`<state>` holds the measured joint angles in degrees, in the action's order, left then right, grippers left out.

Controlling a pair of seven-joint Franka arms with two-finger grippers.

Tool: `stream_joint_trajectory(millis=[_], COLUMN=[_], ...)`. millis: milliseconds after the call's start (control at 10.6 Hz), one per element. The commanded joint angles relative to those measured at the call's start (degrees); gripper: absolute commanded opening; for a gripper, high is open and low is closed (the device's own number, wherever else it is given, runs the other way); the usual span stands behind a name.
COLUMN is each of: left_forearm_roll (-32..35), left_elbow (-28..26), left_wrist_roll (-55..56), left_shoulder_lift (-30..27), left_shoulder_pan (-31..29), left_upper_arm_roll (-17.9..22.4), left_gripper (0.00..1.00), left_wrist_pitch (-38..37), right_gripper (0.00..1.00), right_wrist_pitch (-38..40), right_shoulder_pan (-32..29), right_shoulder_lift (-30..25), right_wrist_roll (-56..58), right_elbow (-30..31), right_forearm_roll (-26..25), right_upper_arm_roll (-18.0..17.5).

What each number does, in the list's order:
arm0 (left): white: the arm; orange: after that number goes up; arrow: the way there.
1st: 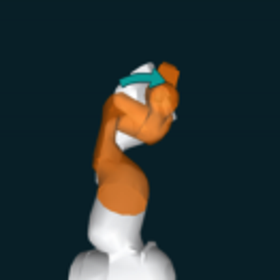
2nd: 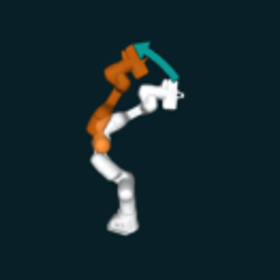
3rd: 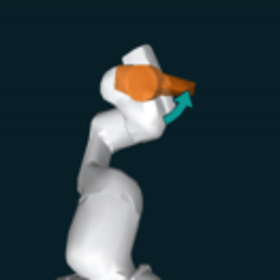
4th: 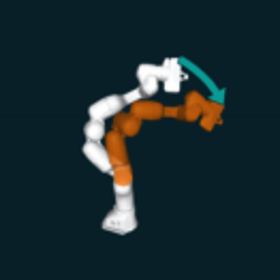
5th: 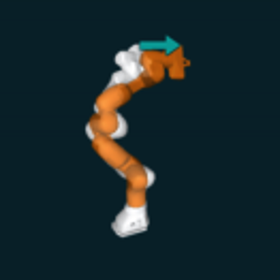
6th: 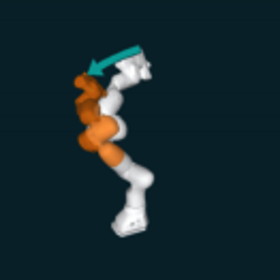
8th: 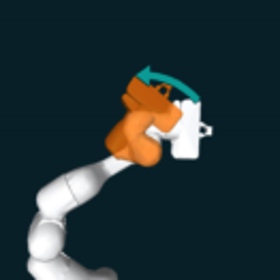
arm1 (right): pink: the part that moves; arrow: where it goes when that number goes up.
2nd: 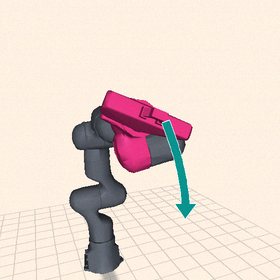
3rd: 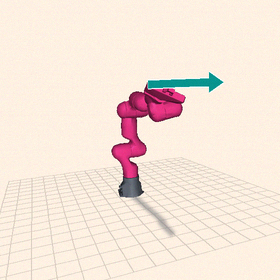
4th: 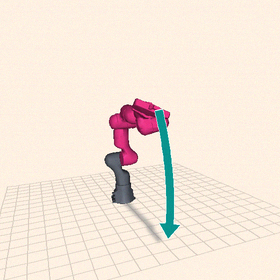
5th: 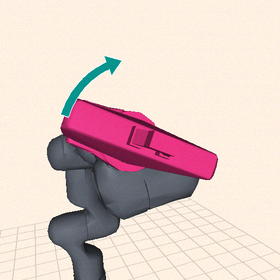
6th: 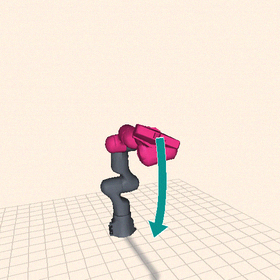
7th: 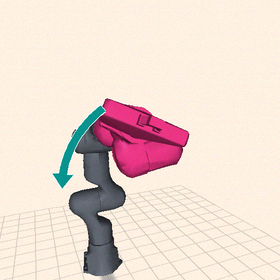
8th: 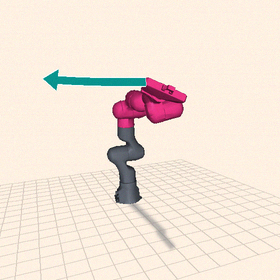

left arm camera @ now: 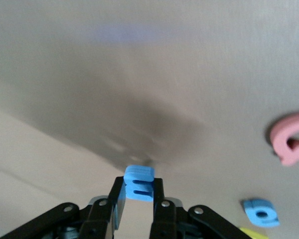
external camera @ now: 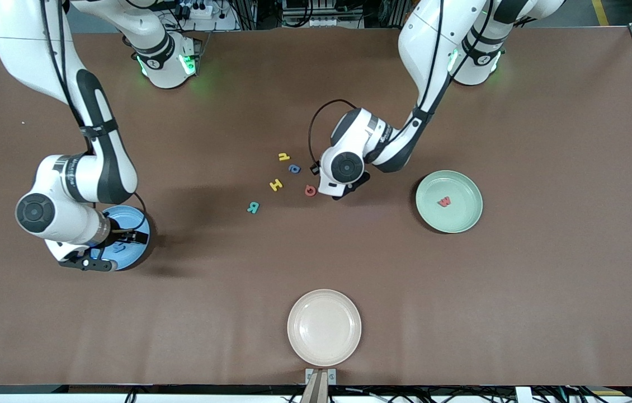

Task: Sort uppercase to blue plate, lowercase to green plate
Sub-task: 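Carry the blue e to the green plate with the left gripper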

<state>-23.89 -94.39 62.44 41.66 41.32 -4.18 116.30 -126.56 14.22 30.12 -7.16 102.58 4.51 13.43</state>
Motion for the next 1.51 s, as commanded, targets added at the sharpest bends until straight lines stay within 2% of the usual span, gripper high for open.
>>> stream_joint_trajectory(millis=[0,377,661,755,1132,1227,1321,1415], left_forearm_roll=[3.1,9.2,13.2,14.5,18.2,20.8,22.3,24.8], left_elbow=[-2.4,-10.3,-11.8,-11.8,-16.3,-16.4,-16.4,-15.9], left_wrist_roll=[-4.9,-15.2,-19.2,-20.6,-28.3,-29.1,-29.6,-31.2], left_shoulder_lift=[-1.8,-8.1,-10.6,-11.2,-15.5,-15.6,-15.6,-15.4], left_shoulder_pan=[-2.3,-8.6,-12.9,-14.3,-18.9,-19.8,-20.7,-20.8], left_upper_arm_roll=[0.6,0.8,0.8,0.8,0.8,0.8,0.8,0.8], left_gripper=[0.13,0.13,0.13,0.14,0.14,0.14,0.14,0.14], left_wrist_pitch=[-1.7,-2.1,-9.2,-12.0,-14.3,-15.1,-15.1,-15.1], right_gripper=[1.00,1.00,1.00,1.00,1.00,1.00,1.00,1.00], right_wrist_pitch=[-0.2,-0.9,-2.1,-2.5,-5.9,-7.3,-9.1,-12.5], right_shoulder_pan=[1.9,5.5,11.9,14.2,20.9,22.5,23.9,24.5], right_shoulder_lift=[-0.8,-0.4,-0.1,-0.1,-0.1,0.1,0.1,0.4], right_wrist_roll=[-4.1,-10.5,-15.8,-15.8,-9.2,-8.3,-7.4,-6.8], right_elbow=[0.5,0.7,1.0,1.0,1.1,1.6,2.1,3.1], right_forearm_roll=[-0.1,0.6,1.7,1.7,1.7,1.7,1.7,1.7], right_upper_arm_roll=[0.1,0.0,-0.1,-0.1,-0.2,-0.3,-0.9,-3.6])
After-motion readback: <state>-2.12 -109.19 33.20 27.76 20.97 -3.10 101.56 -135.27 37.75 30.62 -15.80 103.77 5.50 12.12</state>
